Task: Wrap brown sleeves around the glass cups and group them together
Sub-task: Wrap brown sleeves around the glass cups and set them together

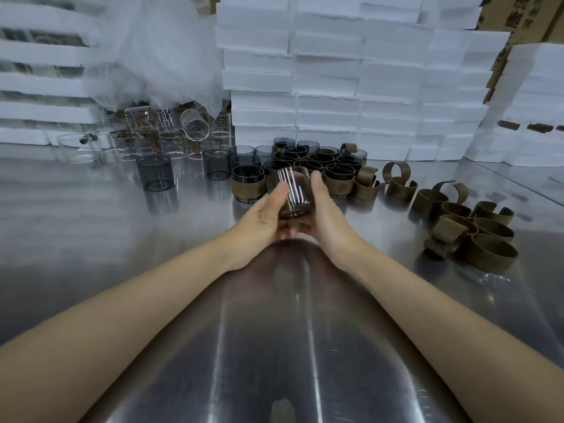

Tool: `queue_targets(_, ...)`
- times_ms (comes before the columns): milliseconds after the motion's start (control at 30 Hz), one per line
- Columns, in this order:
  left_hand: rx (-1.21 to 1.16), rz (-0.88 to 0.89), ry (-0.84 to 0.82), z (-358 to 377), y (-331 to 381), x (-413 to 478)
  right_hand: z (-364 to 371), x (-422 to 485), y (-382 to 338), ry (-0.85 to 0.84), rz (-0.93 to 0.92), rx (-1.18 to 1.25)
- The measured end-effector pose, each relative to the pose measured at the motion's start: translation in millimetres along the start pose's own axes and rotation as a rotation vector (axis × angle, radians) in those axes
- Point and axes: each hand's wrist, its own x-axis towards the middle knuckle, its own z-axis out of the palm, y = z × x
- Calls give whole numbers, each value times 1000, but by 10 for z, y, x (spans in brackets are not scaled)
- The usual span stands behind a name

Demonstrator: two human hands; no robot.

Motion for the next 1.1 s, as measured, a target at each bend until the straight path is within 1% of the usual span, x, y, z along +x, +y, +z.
queue_targets(100, -191, -34, 56, -45, 16, 62, -21, -14, 53, -120, -166, -88)
queue_targets(167, -315, -105, 108, -76, 27, 90, -62, -8, 102, -144, -258, -149)
queue_targets(200, -317, -134, 148, -84, 23, 96, -76, -4, 126, -134, -269, -162)
queue_targets(233, -243, -137, 204, -92, 8, 99, -87, -1, 145, -92, -261, -180)
queue_targets(300, 113, -63, 329, -111, -38, 81, -98, 6, 152, 38, -257, -217)
queue_targets(367, 521, 128, 374, -130, -72, 36, -128, 24, 153, 149, -271, -256)
queue_targets(400, 687, 255, 343, -128, -67, 2, -140, 32, 155, 192, -279, -273)
queue_targets(467, 1039, 493, 213, -99, -47, -42, -147, 46, 158, 250, -319, -351)
queue_targets(500, 1200, 566, 137, -71, -40, -45, -148, 49, 158, 265, -342, -429)
queue_targets(533, 1306, 594, 83, -37, -43, -40, -151, 49, 161, 270, -360, -514)
queue_targets(567, 1343, 581, 66, -6, -41, -36, -159, 48, 168, 262, -373, -579)
queue_targets(733, 1118, 397, 116, -9, -36, -51, -193, 32, 174, 152, -374, -650)
queue_targets(833, 1026, 325, 171, -10, -43, -33, -208, 28, 190, 86, -424, -681)
queue_targets(933, 823, 235, 229, -38, -14, -10, -210, 41, 215, 34, -460, -678)
queue_targets(1000, 690, 149, 227, -95, 10, -7, -196, 47, 215, 17, -452, -667)
queue_targets(1100, 453, 47, 161, -181, 27, 8, -182, 36, 205, -20, -412, -590)
